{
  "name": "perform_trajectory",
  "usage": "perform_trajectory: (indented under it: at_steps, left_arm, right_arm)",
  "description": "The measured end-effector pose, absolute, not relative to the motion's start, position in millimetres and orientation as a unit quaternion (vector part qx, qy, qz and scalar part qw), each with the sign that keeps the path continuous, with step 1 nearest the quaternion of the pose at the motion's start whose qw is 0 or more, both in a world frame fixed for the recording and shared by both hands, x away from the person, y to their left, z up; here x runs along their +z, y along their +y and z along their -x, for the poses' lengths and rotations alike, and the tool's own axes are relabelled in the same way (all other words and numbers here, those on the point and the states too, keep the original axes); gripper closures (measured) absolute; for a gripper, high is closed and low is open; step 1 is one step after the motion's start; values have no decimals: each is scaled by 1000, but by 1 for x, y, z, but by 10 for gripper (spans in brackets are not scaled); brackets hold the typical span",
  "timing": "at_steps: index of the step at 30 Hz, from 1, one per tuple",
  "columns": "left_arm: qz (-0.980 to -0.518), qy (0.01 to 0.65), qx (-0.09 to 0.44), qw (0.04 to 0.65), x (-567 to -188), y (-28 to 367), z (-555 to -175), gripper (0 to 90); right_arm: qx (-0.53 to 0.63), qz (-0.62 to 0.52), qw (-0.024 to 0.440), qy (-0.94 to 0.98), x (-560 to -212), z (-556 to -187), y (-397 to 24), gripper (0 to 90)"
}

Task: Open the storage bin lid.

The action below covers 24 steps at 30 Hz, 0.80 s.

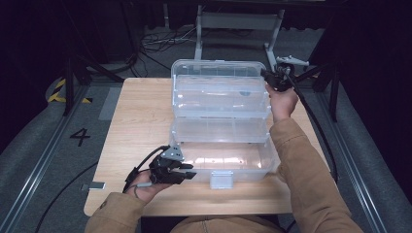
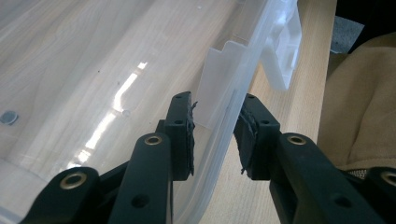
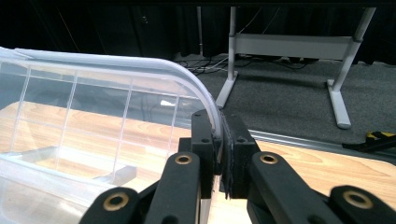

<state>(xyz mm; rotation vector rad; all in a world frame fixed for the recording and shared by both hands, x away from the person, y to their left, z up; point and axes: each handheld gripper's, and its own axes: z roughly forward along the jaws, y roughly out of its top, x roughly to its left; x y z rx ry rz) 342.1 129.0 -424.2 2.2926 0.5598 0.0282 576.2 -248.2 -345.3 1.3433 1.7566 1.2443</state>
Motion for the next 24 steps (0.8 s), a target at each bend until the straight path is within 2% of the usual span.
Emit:
perform_trajectory:
  at_steps: [24]
  left_arm:
    - [-896, 218, 6, 386, -425, 130, -343, 690]
  right_arm:
    - [456, -521, 263, 672, -361, -597, -251, 845]
